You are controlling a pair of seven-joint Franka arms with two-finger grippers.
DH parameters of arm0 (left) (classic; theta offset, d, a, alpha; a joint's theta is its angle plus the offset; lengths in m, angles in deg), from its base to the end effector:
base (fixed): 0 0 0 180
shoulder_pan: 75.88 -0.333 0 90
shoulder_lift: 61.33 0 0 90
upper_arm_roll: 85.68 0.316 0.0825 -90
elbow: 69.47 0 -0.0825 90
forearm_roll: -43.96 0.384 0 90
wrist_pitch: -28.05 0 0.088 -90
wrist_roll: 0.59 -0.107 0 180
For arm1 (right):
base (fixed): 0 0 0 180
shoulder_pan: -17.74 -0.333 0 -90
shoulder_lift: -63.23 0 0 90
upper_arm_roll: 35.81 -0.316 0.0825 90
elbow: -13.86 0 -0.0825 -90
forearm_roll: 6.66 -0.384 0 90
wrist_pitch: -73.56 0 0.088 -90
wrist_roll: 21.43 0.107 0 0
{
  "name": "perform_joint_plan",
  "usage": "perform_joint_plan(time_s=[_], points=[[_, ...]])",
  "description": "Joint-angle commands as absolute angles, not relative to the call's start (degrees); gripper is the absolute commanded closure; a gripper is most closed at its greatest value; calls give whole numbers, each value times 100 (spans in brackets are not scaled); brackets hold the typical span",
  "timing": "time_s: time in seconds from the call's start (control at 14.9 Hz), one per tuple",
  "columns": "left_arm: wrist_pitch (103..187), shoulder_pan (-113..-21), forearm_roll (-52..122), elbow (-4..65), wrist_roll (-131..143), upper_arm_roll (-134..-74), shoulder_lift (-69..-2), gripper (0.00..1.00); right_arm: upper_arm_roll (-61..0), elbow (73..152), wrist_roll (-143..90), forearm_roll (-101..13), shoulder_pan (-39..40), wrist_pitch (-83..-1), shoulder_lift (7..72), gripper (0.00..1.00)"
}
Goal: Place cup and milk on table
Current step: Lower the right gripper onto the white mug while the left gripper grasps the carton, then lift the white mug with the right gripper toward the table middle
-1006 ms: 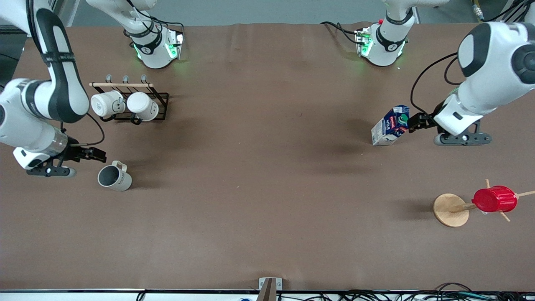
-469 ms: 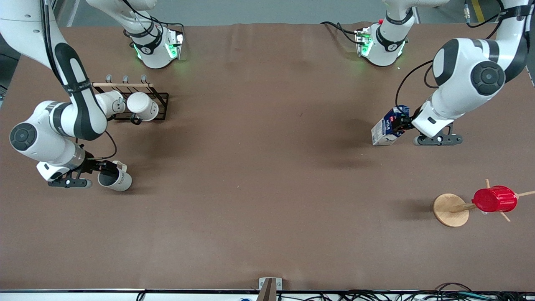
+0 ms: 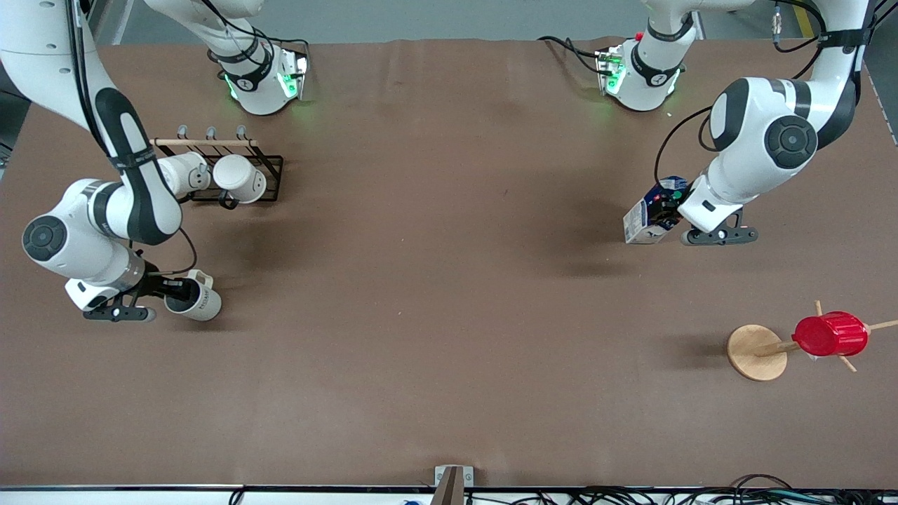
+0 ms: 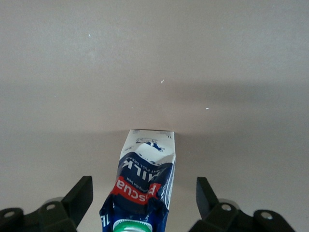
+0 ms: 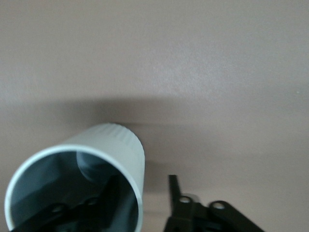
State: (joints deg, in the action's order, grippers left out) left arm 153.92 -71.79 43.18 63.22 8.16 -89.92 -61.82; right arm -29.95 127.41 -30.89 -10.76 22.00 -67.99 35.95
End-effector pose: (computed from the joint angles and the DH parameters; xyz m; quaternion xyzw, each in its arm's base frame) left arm 0.4901 -0.0722 0.3368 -0.9984 -0.0080 0.0553 0.0033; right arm 0.6050 -0.1062 0.2260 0.9996 -0.0278 0.0077 0.0022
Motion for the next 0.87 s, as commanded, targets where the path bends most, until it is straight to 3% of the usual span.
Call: perform_joint_plan(time_s=[0.0, 0.13, 0.47, 0.6, 0.67, 0.8], points=[[15418, -7210, 4387, 6544, 759, -9017, -6300, 5, -3045, 12531, -3180, -1457, 2275, -6733, 3493, 100], [15409, -7210, 4396, 6615, 750, -9017, -6317, 5, -3045, 12461, -3267, -1457, 2249, -6681, 3510, 100], [15409, -7192, 4431, 6746, 732, -9025, -6317, 6, -3115, 11425, -3250, -1457, 1863, -4900, 3563, 100], [15400, -7192, 4431, 6808, 671, -9034, -6370, 7, -3246, 11353, -3224, -1448, 1503, -4782, 3668, 99], [15400, -7201, 4431, 6834, 671, -9034, -6387, 17, -3377, 11353, -3146, -1448, 1415, -4799, 3738, 99], [15391, -7210, 4431, 6835, 671, -9034, -6405, 56, -3912, 11379, -2612, -1431, 1344, -4808, 3800, 98]])
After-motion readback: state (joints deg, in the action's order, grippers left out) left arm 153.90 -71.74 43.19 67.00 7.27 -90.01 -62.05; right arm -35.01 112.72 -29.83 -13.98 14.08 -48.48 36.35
